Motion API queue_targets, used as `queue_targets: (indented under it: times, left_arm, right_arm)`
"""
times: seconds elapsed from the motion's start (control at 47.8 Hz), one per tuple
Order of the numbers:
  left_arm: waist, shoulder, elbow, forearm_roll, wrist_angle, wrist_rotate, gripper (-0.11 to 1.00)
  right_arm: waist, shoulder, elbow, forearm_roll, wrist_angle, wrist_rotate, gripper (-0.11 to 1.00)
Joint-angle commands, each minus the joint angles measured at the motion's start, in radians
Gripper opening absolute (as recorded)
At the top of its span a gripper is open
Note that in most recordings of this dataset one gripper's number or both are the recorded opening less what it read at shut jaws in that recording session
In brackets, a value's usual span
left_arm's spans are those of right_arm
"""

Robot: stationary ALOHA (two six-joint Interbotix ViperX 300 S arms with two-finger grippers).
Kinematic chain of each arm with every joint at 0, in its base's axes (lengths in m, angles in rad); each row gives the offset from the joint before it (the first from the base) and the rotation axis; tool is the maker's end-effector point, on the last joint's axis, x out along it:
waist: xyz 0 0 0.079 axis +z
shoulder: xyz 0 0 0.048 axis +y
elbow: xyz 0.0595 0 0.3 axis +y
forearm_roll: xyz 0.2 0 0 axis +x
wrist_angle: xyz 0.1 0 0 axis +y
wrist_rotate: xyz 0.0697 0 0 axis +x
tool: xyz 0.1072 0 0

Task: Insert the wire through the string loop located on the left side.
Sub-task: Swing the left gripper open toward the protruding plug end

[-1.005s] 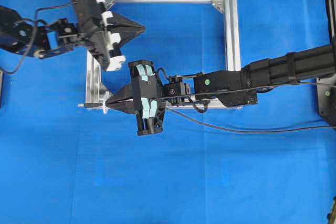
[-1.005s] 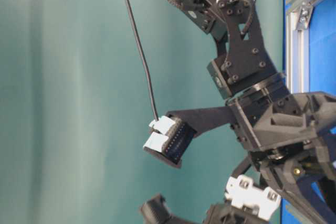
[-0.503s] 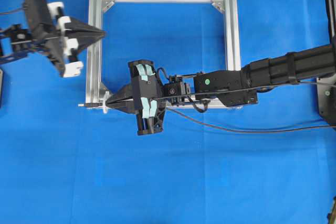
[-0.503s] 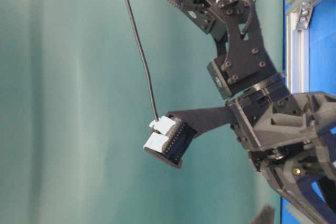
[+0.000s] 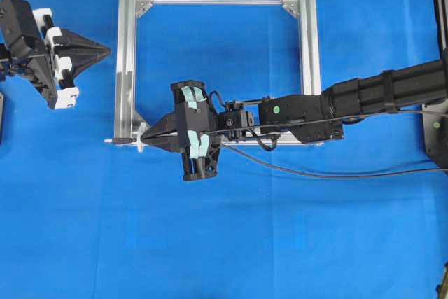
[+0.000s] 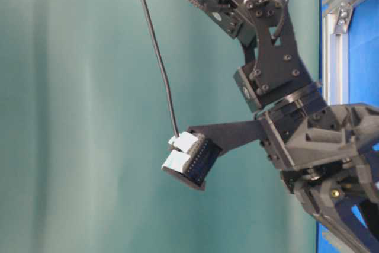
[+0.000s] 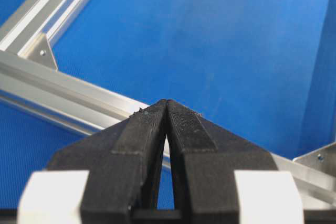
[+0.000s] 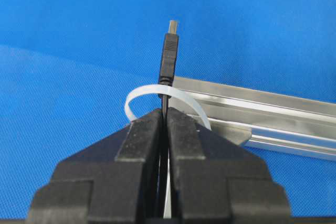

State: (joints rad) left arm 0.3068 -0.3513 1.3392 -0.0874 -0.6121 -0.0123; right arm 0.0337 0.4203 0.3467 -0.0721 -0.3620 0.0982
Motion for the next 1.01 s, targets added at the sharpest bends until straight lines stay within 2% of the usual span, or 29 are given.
queue_targets:
  times: [0.0,0.126,0.565,0.775,0.984]
  left_arm:
    - [-0.012,-0.015,-0.012,0.006,-0.002,0.002,0.00]
    - [-0.063,-0.037,-0.006,0.017,0.000,0.002,0.00]
    - [-0.362,-0.129,0.025,0.017,-0.002,-0.002,0.00]
    - [-0.408,-0.129,0.023,0.017,0.000,0.008,0.00]
    - [-0.417,-0.127,0.023,0.017,0.003,0.006,0.00]
  right_arm:
    - [0.000,-0.018,-0.018,-0.002,-0.003,-0.002,0.00]
    - [0.002,-0.018,-0.020,-0.002,-0.003,-0.002,0.00]
    - [0.000,-0.018,-0.020,-0.002,-0.005,-0.002,0.00]
    - [0.002,-0.018,-0.020,-0.002,-0.008,-0.002,0.00]
    - [0.002,-0.018,-0.020,-0.002,-0.008,-0.002,0.00]
